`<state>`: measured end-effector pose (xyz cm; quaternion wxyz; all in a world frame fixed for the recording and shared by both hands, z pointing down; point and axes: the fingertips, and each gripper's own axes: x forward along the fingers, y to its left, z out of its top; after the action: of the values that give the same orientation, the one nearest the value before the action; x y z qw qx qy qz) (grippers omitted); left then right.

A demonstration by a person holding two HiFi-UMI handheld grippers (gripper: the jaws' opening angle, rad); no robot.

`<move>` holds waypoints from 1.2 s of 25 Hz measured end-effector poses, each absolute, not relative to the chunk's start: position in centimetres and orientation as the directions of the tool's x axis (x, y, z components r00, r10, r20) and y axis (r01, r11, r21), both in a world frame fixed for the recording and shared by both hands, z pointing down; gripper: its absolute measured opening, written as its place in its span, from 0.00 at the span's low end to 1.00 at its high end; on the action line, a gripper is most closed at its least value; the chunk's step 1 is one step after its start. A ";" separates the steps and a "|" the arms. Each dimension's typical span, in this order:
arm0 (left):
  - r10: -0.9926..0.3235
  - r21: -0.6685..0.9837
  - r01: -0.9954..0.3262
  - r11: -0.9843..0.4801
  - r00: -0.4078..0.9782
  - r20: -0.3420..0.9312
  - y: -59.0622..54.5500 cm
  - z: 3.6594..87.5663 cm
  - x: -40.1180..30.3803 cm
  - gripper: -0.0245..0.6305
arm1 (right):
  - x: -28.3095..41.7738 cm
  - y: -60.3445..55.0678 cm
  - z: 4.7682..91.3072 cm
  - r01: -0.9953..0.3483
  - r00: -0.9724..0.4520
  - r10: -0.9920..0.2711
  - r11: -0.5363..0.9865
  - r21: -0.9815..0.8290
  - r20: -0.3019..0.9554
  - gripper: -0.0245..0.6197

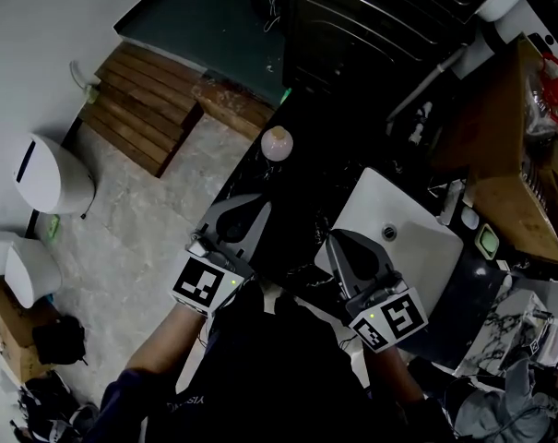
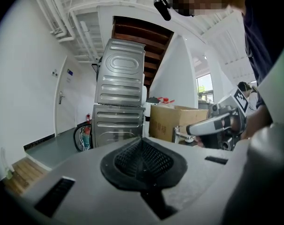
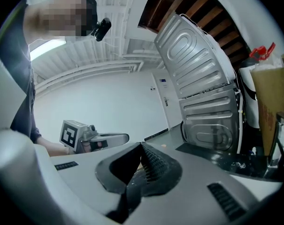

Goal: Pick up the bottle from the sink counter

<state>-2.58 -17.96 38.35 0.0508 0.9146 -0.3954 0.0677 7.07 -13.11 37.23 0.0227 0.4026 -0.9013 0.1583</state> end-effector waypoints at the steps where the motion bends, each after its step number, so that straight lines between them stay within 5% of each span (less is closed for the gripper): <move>1: -0.713 0.043 -0.727 -0.685 0.681 0.167 -18.3 38.6 -2.7 0.05 | 7.0 -13.3 37.3 -0.739 -0.668 -0.725 0.620 -0.263 0.170 0.08; 30: -0.638 0.048 -0.659 -0.751 0.742 0.206 -28.1 46.1 -3.8 0.05 | 6.5 -16.3 40.4 -0.819 -0.571 -0.778 0.517 -0.248 0.264 0.08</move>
<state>-3.84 -28.05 46.05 0.0589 0.9314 -0.3482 0.0884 6.51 -16.28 40.43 0.0598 0.4594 -0.8689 0.1742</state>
